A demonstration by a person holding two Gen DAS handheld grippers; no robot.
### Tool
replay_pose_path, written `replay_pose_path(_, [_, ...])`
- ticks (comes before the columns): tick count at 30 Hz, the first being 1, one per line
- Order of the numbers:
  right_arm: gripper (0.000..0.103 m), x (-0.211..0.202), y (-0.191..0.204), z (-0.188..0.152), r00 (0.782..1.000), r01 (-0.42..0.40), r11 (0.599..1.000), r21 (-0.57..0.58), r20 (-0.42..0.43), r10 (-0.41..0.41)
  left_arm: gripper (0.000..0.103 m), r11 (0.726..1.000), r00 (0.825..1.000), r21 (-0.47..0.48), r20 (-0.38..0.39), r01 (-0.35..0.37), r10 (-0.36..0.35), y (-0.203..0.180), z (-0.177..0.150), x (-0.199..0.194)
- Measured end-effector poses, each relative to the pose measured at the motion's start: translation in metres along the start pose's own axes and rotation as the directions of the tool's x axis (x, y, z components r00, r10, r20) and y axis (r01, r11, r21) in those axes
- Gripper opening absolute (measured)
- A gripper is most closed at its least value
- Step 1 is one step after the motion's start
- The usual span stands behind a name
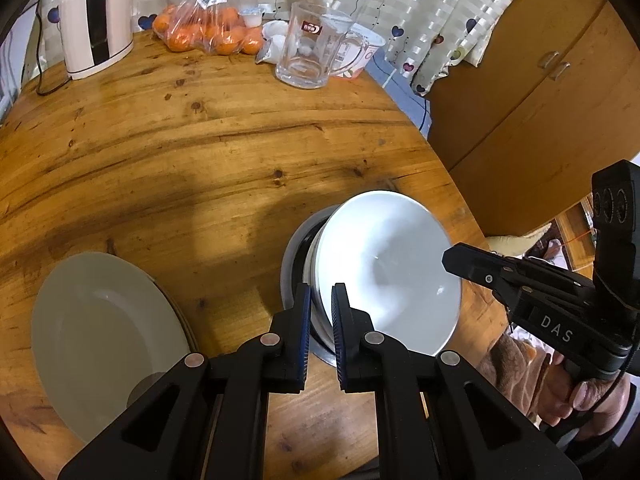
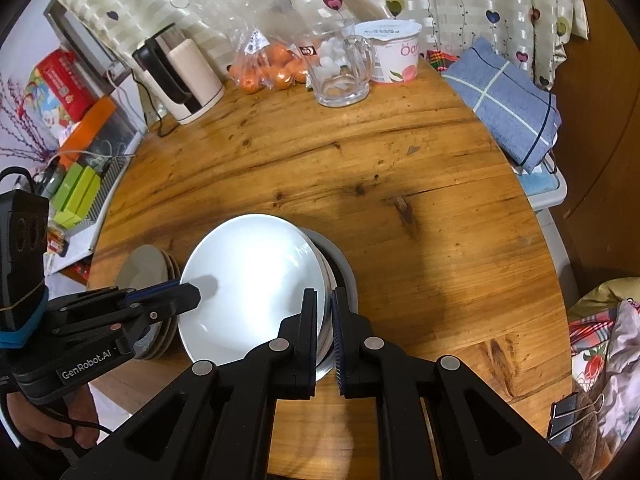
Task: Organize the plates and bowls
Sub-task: 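Lower the white bowl with both tools into the bowl inside the steel bowl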
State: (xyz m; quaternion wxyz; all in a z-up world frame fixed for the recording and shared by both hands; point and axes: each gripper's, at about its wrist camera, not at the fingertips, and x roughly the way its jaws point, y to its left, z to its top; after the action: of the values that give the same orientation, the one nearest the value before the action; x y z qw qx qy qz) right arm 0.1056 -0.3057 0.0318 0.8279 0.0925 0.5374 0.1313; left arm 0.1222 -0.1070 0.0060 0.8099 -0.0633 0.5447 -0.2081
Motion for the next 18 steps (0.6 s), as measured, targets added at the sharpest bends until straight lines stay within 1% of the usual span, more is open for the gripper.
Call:
replay_pose_path(16, [0.011, 0.0024, -0.0025, 0.0039, 1.0, -0.002, 1.0, 0.001, -0.004, 0.002, 0.011, 0.999, 0.999, -0.033, -0.03, 0.025, -0.026, 0.0013, 0.0002, -0.0001])
replay_pose_path(18, [0.011, 0.0017, -0.0034, 0.0045, 1.0, -0.012, 1.0, 0.011, -0.001, 0.012, 0.011, 0.999, 0.999, -0.038, -0.029, 0.031, -0.032, 0.0015, 0.0004, 0.0])
